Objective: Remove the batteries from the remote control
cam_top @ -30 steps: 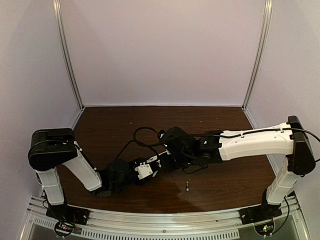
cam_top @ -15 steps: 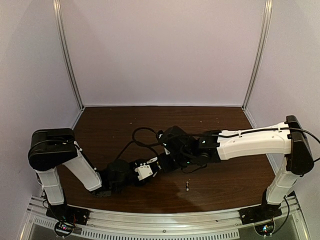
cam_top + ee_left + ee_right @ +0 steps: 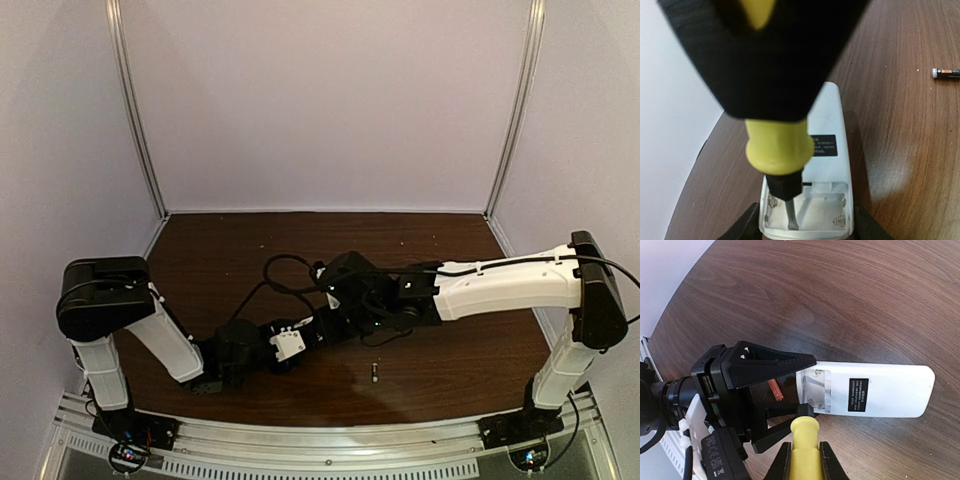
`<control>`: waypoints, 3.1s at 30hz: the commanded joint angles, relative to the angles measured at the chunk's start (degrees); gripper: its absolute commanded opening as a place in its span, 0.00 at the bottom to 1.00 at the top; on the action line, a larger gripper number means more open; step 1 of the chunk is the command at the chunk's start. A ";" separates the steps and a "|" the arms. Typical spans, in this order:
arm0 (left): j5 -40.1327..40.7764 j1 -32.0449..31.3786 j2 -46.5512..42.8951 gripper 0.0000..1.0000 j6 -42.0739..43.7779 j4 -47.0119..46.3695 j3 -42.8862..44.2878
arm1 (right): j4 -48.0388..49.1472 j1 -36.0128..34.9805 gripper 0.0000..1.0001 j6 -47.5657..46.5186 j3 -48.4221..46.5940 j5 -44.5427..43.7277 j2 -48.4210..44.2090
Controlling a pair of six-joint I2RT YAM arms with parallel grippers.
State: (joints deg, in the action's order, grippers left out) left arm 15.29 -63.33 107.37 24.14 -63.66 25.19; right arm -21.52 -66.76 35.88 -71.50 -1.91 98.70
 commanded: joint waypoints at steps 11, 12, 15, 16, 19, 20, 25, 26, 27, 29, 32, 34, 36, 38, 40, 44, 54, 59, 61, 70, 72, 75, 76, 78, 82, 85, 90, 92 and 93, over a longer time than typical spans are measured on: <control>-2.54 -0.65 0.38 0.00 -1.00 -6.30 1.34 | 3.08 0.05 0.00 -0.55 1.78 0.42 -1.62; -2.47 -0.59 0.38 0.00 -1.01 -6.30 1.35 | 3.12 -0.02 0.00 -0.48 2.07 0.17 -2.05; -2.28 -0.65 0.32 0.00 -1.22 -6.37 1.36 | 2.80 -0.01 0.00 -0.37 2.99 -0.79 -4.06; -2.24 -0.59 0.25 0.00 -1.30 -6.39 1.35 | 2.36 0.03 0.00 -0.33 3.30 -1.26 -4.72; -2.28 -0.65 -0.01 0.00 -1.70 -6.23 1.35 | 1.82 0.02 0.00 -0.13 4.90 -2.93 -7.40; -2.30 -0.61 -0.05 0.00 -1.82 -6.17 1.35 | 1.75 -0.03 0.00 0.00 5.49 -3.25 -8.32; -2.15 -0.65 -0.70 0.00 -3.03 -4.99 1.95 | 1.38 -0.02 0.00 0.58 8.07 -5.82 -12.53; -2.12 -0.63 -0.91 0.00 -3.31 -4.86 1.97 | 1.02 0.00 0.00 0.67 8.50 -6.42 -13.28; -2.11 -0.65 -1.04 0.00 -3.51 -4.82 1.97 | 0.66 -0.03 0.00 0.80 8.83 -7.18 -13.89; -1.31 -0.61 -1.20 0.00 -4.01 -4.57 2.26 | 0.23 0.07 0.00 0.95 9.60 -8.71 -15.29; 2.53 -0.53 -1.17 0.00 -5.17 -1.85 4.13 | -0.38 0.21 0.00 1.26 10.97 -11.77 -17.51; 4.89 -0.42 -1.18 0.00 -6.52 -0.77 5.09 | -0.66 0.54 0.00 1.54 12.00 -14.19 -19.19; 7.04 -0.31 -1.44 0.00 -7.62 0.37 5.74 | -0.64 0.93 0.00 1.81 13.31 -15.81 -21.27; 9.05 -0.09 -1.75 0.00 -8.95 1.33 6.54 | -0.50 1.19 0.00 1.98 14.39 -17.23 -22.84; 11.39 0.20 -2.26 0.00 -10.61 2.52 7.21 | -0.46 1.40 0.00 2.00 15.44 -19.11 -24.30; 16.10 0.51 -3.59 0.00 -13.57 5.96 8.43 | -0.79 1.93 0.00 2.10 17.59 -23.33 -28.09; 20.40 6.99 -11.22 0.00 -28.04 13.91 5.19 | 2.56 4.05 0.00 1.30 23.69 -29.28 -34.69; 23.21 9.15 -13.37 0.00 -33.34 16.99 3.17 | 5.27 4.79 0.00 0.31 25.24 -30.24 -34.18; 24.30 9.56 -13.93 0.00 -34.74 16.90 1.86 | 6.52 5.03 0.00 -0.16 25.57 -30.26 -33.58; 20.59 16.08 -18.98 0.00 -40.99 19.33 -4.15 | 12.93 5.76 0.00 -1.64 26.09 -29.90 -27.94; 18.46 17.85 -19.38 0.00 -42.05 19.40 -5.32 | 14.21 5.84 0.00 -2.13 25.62 -29.75 -26.33; 15.79 20.40 -19.33 0.00 -43.68 20.31 -6.46 | 16.42 5.93 0.00 -2.97 24.91 -29.36 -24.13; 15.17 21.14 -19.20 0.00 -44.04 20.78 -6.67 | 17.09 5.90 0.00 -3.23 24.61 -29.17 -23.47; 14.52 22.28 -18.69 0.00 -44.70 21.63 -6.94 | 18.38 5.92 0.00 -3.71 24.25 -28.73 -22.02; 13.09 23.73 -17.56 0.00 -45.96 22.26 -7.45 | 20.63 5.98 0.00 -4.29 23.47 -28.43 -18.89; 12.36 24.08 -16.82 0.00 -46.35 22.63 -7.53 | 21.31 6.11 0.00 -4.94 22.18 -27.97 -16.54; 11.56 24.37 -16.41 0.00 -47.26 24.19 -7.72 | 22.09 6.20 0.00 -5.81 20.13 -26.92 -12.68; 10.96 24.56 -16.41 0.00 -48.16 24.17 -8.16 | 23.35 6.18 0.00 -5.91 19.61 -26.34 -11.38; 10.90 24.64 -16.41 0.00 -48.71 24.34 -8.28 | 23.77 6.26 0.00 -6.03 19.38 -26.04 -10.83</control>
State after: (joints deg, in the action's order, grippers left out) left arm 27.57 -39.53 90.41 -22.11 -38.76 17.89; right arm -0.62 -60.93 31.00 -50.04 -29.12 86.08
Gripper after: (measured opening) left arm 0.571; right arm 0.170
